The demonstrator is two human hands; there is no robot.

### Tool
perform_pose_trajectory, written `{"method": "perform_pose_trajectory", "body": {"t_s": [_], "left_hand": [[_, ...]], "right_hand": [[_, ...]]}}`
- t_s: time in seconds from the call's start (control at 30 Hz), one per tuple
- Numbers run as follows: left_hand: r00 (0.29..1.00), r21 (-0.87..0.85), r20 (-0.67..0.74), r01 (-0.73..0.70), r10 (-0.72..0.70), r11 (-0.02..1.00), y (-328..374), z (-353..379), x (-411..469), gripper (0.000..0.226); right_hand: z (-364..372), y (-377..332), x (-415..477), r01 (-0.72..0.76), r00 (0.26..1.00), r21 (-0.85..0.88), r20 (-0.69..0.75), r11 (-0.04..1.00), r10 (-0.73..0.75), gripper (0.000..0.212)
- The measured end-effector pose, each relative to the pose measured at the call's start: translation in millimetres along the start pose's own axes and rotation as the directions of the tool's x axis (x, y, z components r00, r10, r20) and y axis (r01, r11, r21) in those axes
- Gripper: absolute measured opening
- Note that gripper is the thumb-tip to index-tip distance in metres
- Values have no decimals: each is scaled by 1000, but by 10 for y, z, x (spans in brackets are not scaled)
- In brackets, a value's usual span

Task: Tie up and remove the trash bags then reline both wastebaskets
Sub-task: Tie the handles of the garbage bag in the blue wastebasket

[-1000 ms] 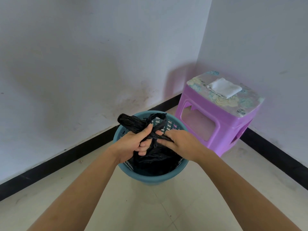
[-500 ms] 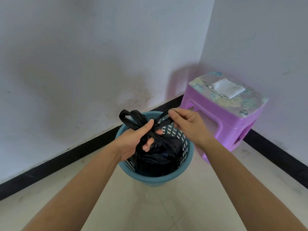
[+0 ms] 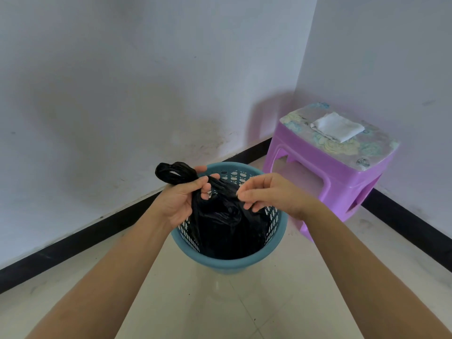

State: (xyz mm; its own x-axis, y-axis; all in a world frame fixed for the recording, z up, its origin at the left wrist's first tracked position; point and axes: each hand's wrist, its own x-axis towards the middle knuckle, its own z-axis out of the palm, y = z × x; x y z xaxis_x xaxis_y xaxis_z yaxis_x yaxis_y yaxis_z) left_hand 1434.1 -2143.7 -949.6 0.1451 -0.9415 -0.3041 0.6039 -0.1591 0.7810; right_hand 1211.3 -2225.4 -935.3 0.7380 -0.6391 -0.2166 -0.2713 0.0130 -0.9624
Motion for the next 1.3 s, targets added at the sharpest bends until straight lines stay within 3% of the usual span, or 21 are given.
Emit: {"method": "perform_pose_trajectory", "body": {"t_s": [0.07,0.17,0.23,0.27,0.37,0.47,0.53,0.6,0.7,0.83,0.97,1.1,1.17,1.3], "left_hand": [[1000,20,-15,-7,8,1000,6,-25,-1,22],[1000,48,22,7,-8,999,13,-47,-20,23],[996,107,82,10,-19,994,25,-40,-49,24],[993,136,113,7,-23,991,30,-34,-64,24],[979,215,203,-16,-28,977,33,-19,-95,23],[968,269,249,-41,-28,962,42,-30,-87,17],[980,327,199,-55,-12,943,26,-47,-50,16],[993,412,112,-74,30,908,-25,-39,-7,15],[995,426,20,-100,101,899,-152,-7,64,17],[976,252,-80,-176,202,951,-278,53,163,16],[976,-23,-136,-173,168,985,-314,70,229,25],[983,-110,-128,-147,133,983,-320,89,220,28],[986,-106,-110,-140,128,985,-310,105,194,28],[993,-40,-72,-93,89,995,-298,97,182,22]], "right_hand": [[6,55,37,-37,996,-203,73,979,53,12],[70,79,131,-10,999,-186,-42,983,2,16],[94,115,222,49,977,-248,-190,967,-98,38],[97,133,259,73,972,-290,-194,954,-133,53],[129,218,314,76,996,-340,-22,937,-89,77],[206,321,339,123,992,-384,17,915,-126,51],[230,344,348,139,967,-468,-127,873,-222,28],[189,296,324,107,935,-504,-242,857,-260,20],[144,234,279,68,933,-468,-282,881,-222,14],[129,285,268,-8,961,-412,-254,911,-106,19],[162,364,281,-116,990,-402,-121,908,73,29],[245,426,255,-163,986,-343,-45,925,158,21],[254,408,229,-200,979,-236,-3,951,205,24],[244,449,225,-254,967,108,26,961,253,54]]}}
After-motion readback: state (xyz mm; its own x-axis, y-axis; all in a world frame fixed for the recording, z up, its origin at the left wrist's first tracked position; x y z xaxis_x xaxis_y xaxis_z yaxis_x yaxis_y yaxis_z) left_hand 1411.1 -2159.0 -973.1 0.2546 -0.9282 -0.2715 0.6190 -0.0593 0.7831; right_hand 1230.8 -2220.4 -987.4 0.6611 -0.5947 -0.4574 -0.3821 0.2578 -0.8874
